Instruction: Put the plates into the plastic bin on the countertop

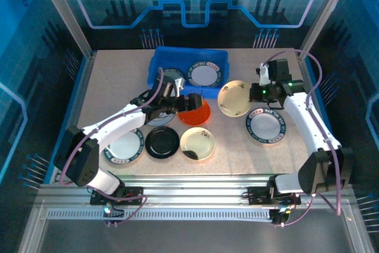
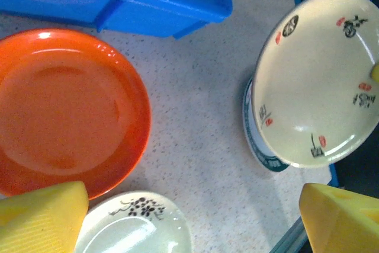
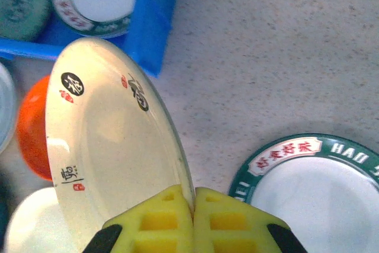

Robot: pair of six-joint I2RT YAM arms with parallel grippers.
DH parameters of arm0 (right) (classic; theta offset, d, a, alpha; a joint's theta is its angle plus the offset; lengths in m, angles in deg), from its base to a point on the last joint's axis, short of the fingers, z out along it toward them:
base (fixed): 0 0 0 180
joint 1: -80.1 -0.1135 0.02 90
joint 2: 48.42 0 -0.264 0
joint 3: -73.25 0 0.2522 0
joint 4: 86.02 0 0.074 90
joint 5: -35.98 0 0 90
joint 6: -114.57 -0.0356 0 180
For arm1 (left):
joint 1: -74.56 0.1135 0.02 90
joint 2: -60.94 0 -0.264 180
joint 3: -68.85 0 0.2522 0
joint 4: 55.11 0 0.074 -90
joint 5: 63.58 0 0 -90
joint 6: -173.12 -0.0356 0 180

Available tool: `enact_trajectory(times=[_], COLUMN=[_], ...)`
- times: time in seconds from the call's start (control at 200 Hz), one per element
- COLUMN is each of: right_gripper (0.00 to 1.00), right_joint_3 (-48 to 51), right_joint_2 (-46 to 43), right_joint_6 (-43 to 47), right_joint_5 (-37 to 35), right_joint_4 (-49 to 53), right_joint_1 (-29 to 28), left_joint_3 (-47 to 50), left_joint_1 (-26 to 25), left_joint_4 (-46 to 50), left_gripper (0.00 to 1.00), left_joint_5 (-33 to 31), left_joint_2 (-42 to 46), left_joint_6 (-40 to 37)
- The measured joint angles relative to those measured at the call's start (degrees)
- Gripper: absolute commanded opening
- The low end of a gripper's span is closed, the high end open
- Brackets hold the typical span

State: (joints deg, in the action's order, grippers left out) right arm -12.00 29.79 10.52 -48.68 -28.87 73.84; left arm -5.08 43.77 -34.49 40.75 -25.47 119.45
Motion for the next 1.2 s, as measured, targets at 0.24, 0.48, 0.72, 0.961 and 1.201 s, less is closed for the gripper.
enact_trajectory(times=[0.24, 0.48, 0.72, 0.961, 1.201], right_gripper=[0.0, 0.0, 0.0, 0.34, 0.0], right_joint_3=[0.8, 2.5, 2.6, 3.8, 3.8], right_joint_2=[-0.9, -0.9, 0.5, 0.9, 1.9], right_joint_6=[-4.2, -7.5, -10.0, -11.4, -13.3], right_joint_5=[8.7, 15.9, 16.5, 18.8, 17.7], right_joint_4=[-0.7, -3.9, -7.2, -12.2, -15.5], right_joint_1=[-3.5, -6.4, -7.5, -9.1, -11.0], left_joint_3=[0.5, 0.9, 1.5, 4.2, 5.5], left_joint_1=[0.3, 0.9, 1.6, 4.5, 6.5], left_joint_4=[-4.8, -8.3, -11.2, -15.0, -15.9], left_gripper=[0.74, 0.44, 0.0, 0.0, 0.0], left_joint_5=[2.0, 4.5, 8.1, 12.3, 15.0], left_joint_2=[-0.5, -2.3, -2.5, -2.4, -0.4], left_joint_6=[3.1, 5.7, 7.3, 11.5, 14.7])
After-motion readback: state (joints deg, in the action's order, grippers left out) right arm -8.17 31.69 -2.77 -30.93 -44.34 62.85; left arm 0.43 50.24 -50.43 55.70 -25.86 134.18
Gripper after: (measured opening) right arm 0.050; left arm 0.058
